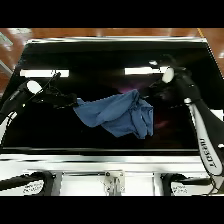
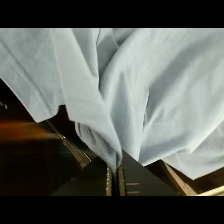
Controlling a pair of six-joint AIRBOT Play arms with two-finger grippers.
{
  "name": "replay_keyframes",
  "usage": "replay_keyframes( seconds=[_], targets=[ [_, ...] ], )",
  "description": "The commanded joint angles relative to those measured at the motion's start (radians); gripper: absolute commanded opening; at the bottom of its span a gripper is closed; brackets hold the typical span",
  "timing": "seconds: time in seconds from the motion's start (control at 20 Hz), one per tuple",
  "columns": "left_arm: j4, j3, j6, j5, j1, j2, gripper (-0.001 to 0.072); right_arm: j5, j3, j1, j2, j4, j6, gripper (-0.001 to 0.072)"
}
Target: Fold the shirts.
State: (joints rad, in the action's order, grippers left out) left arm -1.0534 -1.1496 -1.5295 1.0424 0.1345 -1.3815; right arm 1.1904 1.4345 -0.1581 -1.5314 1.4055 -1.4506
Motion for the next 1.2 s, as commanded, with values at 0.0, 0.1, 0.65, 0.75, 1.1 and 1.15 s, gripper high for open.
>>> replay_keyframes(
  seconds=[0.0, 0.1, 0.65, 0.75, 1.1, 1.15],
  targets=[
    [0.007, -0.041, 0.067, 0.082, -0.005, 0.0, 0.0041, 0.315, -0.018, 0.16, 0.098, 0.005, 0.005, 0.0599],
    [0.007, -0.062, 0.09, 0.13, -0.004, 0.0, 0.0041, 0.33, -0.19, 0.26, 0.181, -0.187, 0.002, 0.0599],
    [0.007, -0.064, 0.157, 0.145, -0.003, 0.0, 0.0041, -0.211, -0.854, 0.058, 0.332, -0.472, -0.101, 0.0675],
    [0.007, -0.064, 0.157, 0.128, -0.003, 0.0, 0.0041, -0.301, -0.854, 0.016, 0.306, -0.494, -0.144, 0.0675],
    [0.007, -0.064, 0.157, 0.092, -0.02, 0.001, 0.004, -0.381, -0.823, -0.021, 0.301, -0.535, -0.149, 0.007],
    [0.008, -0.064, 0.156, 0.092, -0.028, 0.003, 0.004, -0.38, -0.799, -0.014, 0.334, -0.51, -0.142, 0.007]
  ],
)
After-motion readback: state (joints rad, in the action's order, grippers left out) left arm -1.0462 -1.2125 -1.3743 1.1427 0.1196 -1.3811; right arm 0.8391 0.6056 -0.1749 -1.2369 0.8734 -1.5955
